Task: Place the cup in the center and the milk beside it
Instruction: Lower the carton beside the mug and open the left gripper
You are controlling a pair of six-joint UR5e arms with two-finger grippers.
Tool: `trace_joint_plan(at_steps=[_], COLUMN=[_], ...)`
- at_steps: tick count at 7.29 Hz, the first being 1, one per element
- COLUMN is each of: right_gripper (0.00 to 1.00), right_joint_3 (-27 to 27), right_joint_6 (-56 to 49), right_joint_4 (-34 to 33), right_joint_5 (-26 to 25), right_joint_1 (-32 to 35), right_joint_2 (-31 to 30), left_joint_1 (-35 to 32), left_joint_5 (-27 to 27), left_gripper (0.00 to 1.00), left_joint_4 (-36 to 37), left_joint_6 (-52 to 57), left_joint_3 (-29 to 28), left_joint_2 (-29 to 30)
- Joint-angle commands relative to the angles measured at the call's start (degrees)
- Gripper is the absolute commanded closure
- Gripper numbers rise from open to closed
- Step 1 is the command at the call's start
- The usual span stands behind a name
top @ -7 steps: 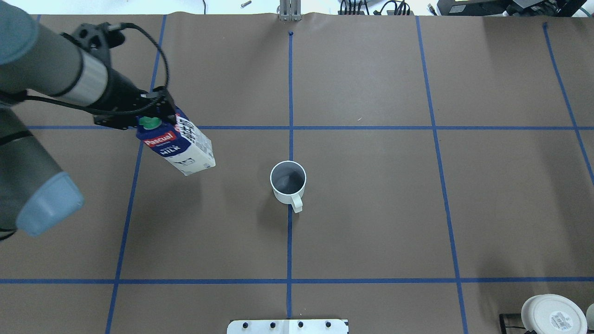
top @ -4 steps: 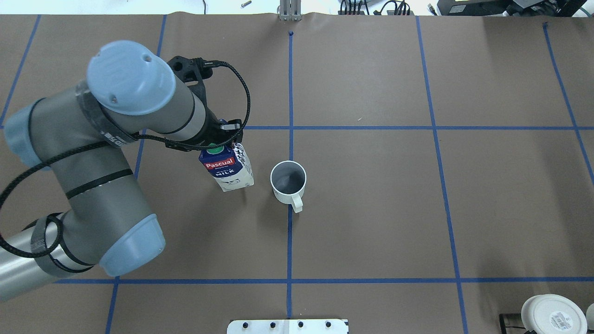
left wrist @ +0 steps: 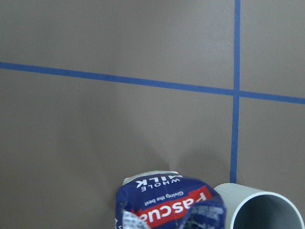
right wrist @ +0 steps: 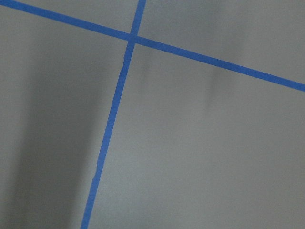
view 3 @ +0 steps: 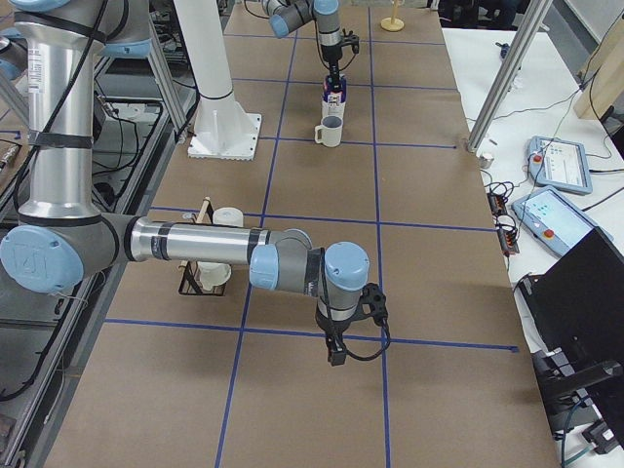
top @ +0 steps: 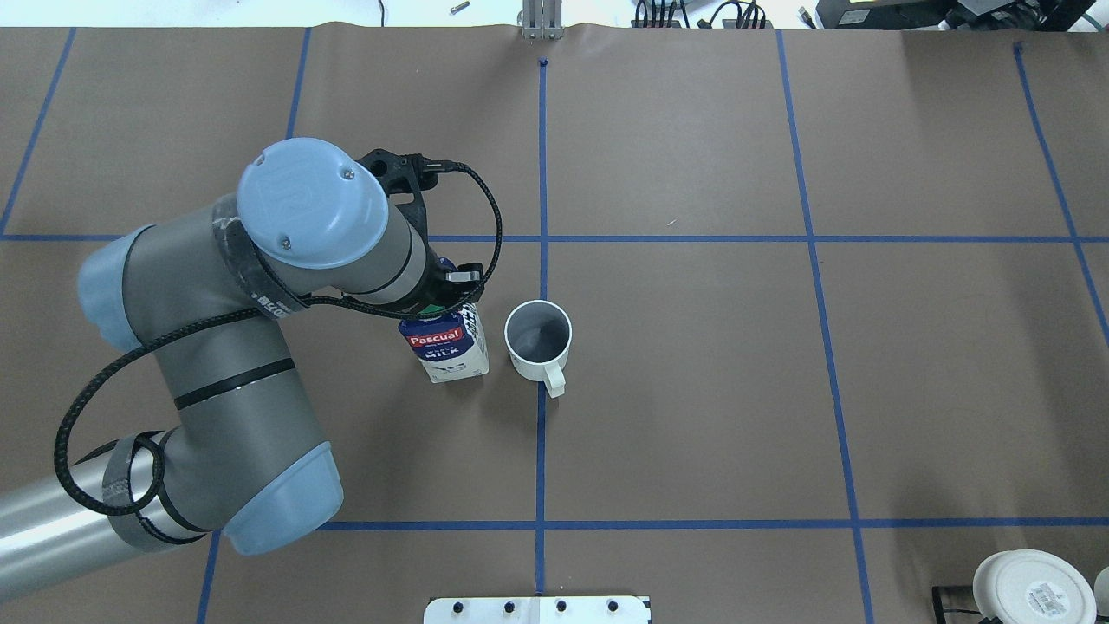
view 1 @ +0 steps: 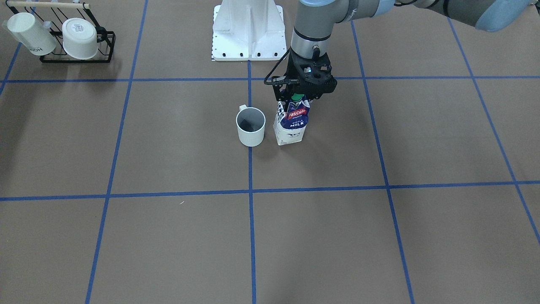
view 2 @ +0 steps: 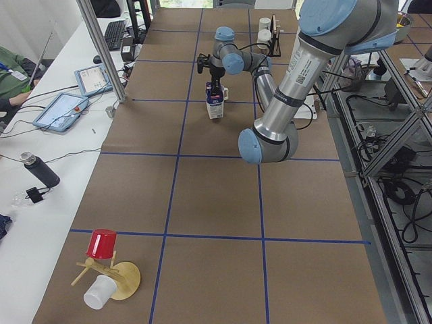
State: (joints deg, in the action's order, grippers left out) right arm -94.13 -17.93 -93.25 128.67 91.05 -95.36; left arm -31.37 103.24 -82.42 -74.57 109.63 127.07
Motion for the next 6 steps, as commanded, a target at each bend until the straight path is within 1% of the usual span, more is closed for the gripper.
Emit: trace_joint_plan(at_steps=[1,2,3,4,6], right_gripper=[0.00,0.00,0.00,0.00,0.00], right_joint_3=[0.09,0.09,0.18,0.26,0.27], right_joint_6=[0.00,0.00,0.00,0.00,0.00], right_joint_4=[0.00,0.00,0.00,0.00,0.00], right_joint_5=[0.00,0.00,0.09,0.00,0.09], right_joint_1=[0.09,0.09,0.00,0.09,0.00], right_joint_2=[0.00,0.00,0.00,0.00,0.00], left_joint_1=[1.13,1.13,1.13,1.22,1.13], left_joint_5=[-0.06,-0.06,-0.14,-0.32,-0.32], left_gripper=[1.00,0.90,0.24,0.02,0.01], left_joint_4=[-0.29,-0.38,-0.38,-0.29,-0.29], left_joint_6=[-0.14,-0.14,0.21,0.22,0.22], left_joint_3=[-0.12,-0.21,-0.21,-0.12,0.23], left_joint_2=[0.89,1.16,1.07,0.72,0.81])
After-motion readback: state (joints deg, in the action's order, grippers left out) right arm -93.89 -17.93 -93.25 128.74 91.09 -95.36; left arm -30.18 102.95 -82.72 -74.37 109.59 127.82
